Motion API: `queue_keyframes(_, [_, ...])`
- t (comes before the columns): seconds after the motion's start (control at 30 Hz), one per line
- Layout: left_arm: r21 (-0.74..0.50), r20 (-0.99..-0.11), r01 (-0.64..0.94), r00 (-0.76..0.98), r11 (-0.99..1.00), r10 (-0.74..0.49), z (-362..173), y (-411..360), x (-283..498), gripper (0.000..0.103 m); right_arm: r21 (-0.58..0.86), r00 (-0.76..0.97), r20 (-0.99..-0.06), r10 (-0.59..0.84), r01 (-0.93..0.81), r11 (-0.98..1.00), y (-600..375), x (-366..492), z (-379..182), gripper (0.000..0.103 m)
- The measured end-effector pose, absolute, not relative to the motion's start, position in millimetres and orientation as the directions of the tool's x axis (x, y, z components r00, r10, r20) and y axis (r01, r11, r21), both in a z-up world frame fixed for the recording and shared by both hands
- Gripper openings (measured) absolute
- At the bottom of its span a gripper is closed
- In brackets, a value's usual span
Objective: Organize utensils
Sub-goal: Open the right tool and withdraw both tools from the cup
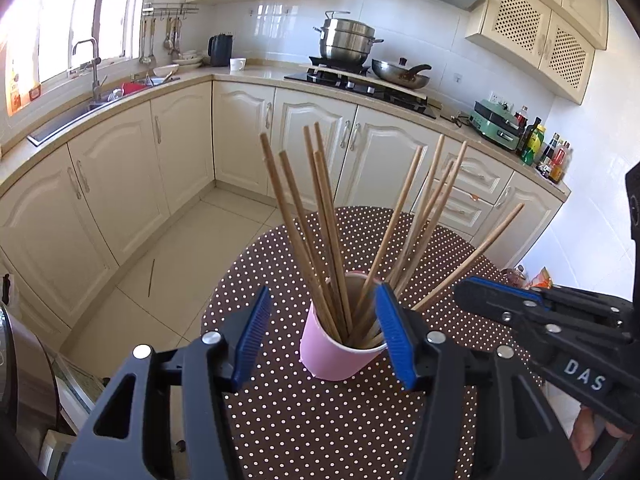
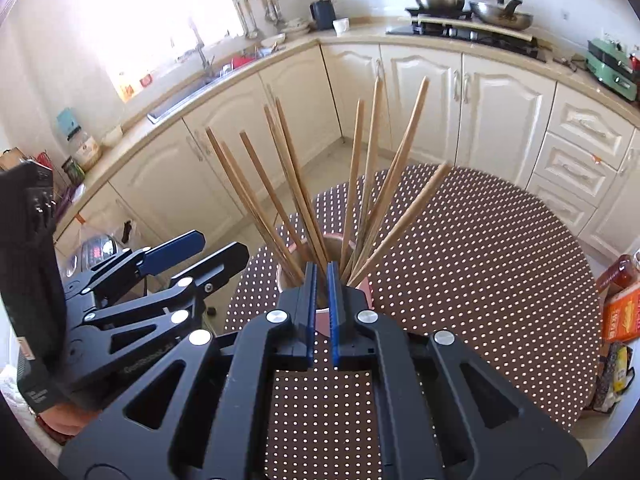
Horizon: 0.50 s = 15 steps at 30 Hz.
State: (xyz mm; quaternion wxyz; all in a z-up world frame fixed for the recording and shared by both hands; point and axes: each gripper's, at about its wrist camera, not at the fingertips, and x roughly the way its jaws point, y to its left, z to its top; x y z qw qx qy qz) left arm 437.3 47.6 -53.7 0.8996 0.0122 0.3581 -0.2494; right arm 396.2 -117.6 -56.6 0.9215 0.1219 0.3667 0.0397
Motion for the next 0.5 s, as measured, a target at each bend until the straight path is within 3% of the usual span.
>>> queue_keyframes(0.23, [-0.146,-0.613,0.413,0.676,0.899,-0.410,-25,38,416,0.060,0.216,0.760,-0.631,0.156,-0.021,0.976,-133,373,-32,0.010])
queue_keyframes(0.3, [-0.137,-0.601,0.405,0.691,0.904,-0.401,-17,34,405,0.063,0.196,0.771,-0.620,0.146,-0.028,0.980,-137,366,-26,0.024])
queue_keyframes(0.37, [-0.118,-0.583,0.395,0.716,0.911,-0.385,-6,29,392,0.064,0.184,0.790,-0.595,0.148,-0.045,0.982,-142,358,-19,0.050])
queue_keyframes(0.5, [-0.094,-0.537,0.372,0.762,0.924,-0.361,11,22,368,0.065,0.164,0.810,-0.564,0.157,-0.076,0.984,-149,344,-11,0.052])
